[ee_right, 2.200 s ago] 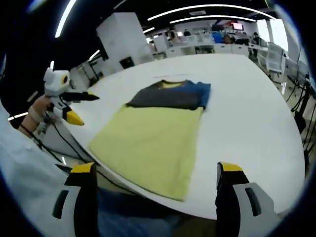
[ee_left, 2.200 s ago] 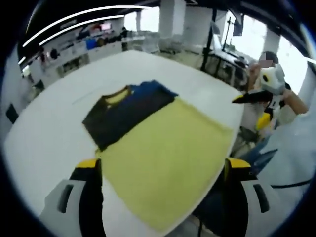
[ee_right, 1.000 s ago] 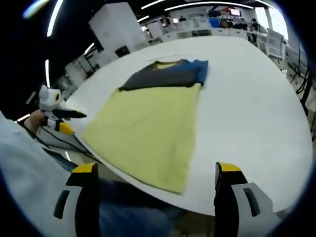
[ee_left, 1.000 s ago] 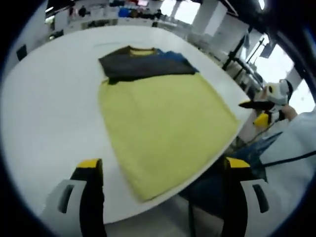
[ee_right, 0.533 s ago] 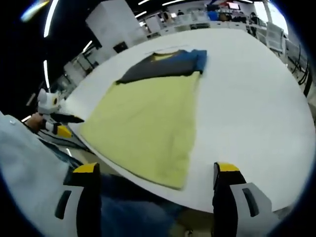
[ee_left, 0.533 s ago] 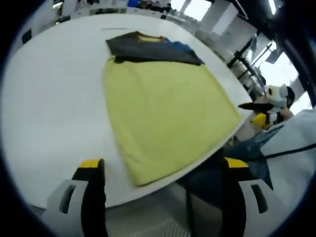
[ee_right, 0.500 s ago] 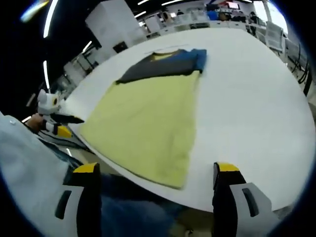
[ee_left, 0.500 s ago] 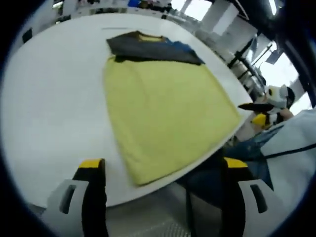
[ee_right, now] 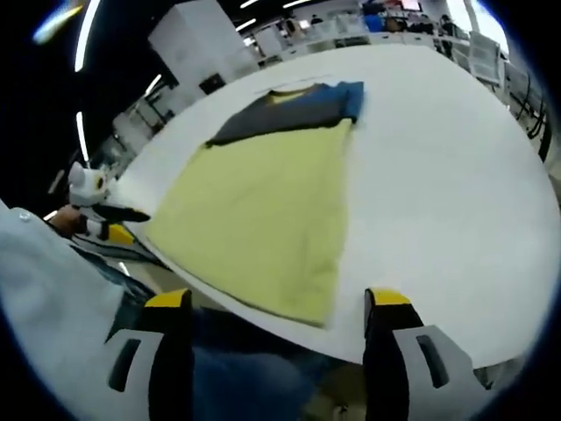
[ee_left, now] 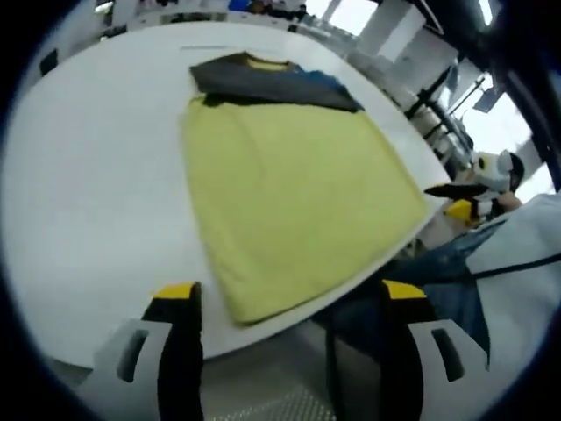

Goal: Fold the garment on the visible template until the final outline fits inside the template.

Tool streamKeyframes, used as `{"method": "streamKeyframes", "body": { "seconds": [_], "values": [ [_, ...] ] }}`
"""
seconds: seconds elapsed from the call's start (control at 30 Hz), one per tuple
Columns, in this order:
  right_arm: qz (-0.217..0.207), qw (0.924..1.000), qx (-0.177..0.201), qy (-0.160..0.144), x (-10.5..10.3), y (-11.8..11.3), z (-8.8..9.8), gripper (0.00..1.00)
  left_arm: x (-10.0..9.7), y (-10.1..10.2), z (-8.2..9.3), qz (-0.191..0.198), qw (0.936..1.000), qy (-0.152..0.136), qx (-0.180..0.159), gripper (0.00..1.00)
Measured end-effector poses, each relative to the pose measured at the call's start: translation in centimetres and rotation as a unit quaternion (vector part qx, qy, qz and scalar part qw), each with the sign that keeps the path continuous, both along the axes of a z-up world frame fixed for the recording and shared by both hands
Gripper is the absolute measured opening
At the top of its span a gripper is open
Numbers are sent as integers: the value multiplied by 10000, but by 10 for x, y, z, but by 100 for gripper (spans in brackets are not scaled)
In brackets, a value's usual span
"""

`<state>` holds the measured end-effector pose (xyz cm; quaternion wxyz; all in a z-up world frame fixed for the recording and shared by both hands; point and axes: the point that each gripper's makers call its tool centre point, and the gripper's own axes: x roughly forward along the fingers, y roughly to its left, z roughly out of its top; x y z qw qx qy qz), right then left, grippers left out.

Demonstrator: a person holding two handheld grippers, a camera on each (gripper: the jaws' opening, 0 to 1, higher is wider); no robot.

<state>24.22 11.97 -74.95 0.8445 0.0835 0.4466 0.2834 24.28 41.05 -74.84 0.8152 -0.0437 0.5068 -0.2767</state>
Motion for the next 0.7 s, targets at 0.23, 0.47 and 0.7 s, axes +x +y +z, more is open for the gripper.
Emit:
{"method": "streamKeyframes", "body": {
  "seconds": [0.23,0.47,0.7],
  "values": [
    [53,10000,22,35,0,4,-2,68,-2,-1,-1,57,9999,135,-69,60],
    [82,9999,4,62,-1,4,-3,54,-1,5,-4,122,9998,163,24,51],
    [51,10000,-34,59,0,2,-4,50,-1,9,-5,150,9996,250,54,44]
  ]
}}
